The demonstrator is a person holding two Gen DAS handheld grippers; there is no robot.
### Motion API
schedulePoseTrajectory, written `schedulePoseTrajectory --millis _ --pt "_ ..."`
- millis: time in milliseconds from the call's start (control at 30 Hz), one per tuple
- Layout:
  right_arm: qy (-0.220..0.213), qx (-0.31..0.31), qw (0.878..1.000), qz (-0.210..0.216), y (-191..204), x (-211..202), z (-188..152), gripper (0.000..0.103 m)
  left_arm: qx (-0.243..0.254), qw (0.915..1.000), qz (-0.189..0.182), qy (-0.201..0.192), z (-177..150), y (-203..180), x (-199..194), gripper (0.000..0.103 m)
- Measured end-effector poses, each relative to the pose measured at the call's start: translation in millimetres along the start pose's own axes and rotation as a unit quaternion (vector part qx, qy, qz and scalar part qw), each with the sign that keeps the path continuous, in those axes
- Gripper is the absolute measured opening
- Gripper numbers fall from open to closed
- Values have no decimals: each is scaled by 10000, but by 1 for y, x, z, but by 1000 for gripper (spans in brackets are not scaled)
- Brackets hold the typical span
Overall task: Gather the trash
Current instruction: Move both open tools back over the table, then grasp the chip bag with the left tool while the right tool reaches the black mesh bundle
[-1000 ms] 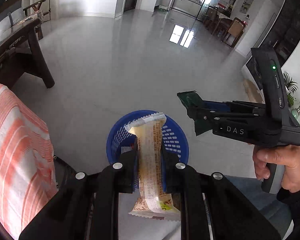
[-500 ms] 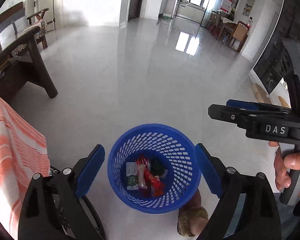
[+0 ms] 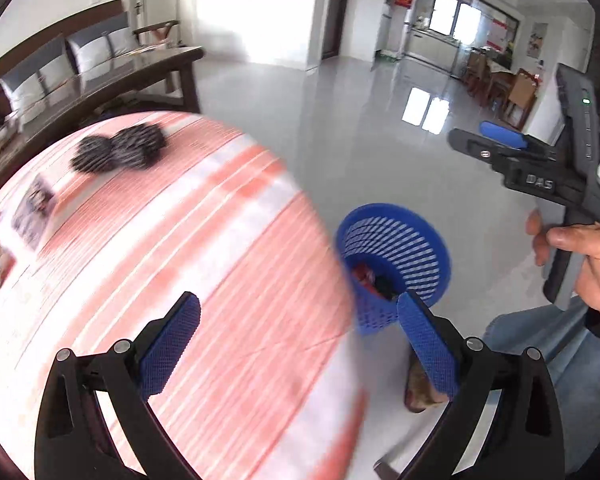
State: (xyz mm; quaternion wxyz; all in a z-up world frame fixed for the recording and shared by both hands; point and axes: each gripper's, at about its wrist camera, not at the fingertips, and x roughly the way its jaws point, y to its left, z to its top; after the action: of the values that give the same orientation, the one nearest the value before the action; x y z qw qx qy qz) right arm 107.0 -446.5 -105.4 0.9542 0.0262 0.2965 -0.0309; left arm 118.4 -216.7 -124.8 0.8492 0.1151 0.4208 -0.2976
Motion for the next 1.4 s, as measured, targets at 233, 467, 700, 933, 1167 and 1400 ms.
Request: schedulePoseTrajectory --millis 233,467,700,933,1167,1400 --pt "1024 -448 9842 1372 168 31 -14 98 -850 9890 1211 -3 -61 133 -48 98" --pt "1580 -1069 9676 1652 293 75 -6 98 -1110 9776 1776 200 -90 215 -62 98" --pt "1806 -1515 9616 1407 328 107 -1 98 -1407 9795 1415 270 -88 246 -52 99" --pt "1801 -1478 9620 1426 326 107 0 99 -1399 9795 1422 280 -86 245 -49 99" --pt "1805 -1473 9619 1433 327 109 1 99 -1402 9795 1421 278 -87 245 -48 99" --pt "1803 -1487 9619 1417 328 110 1 99 -1412 9795 1411 276 -88 245 -48 99"
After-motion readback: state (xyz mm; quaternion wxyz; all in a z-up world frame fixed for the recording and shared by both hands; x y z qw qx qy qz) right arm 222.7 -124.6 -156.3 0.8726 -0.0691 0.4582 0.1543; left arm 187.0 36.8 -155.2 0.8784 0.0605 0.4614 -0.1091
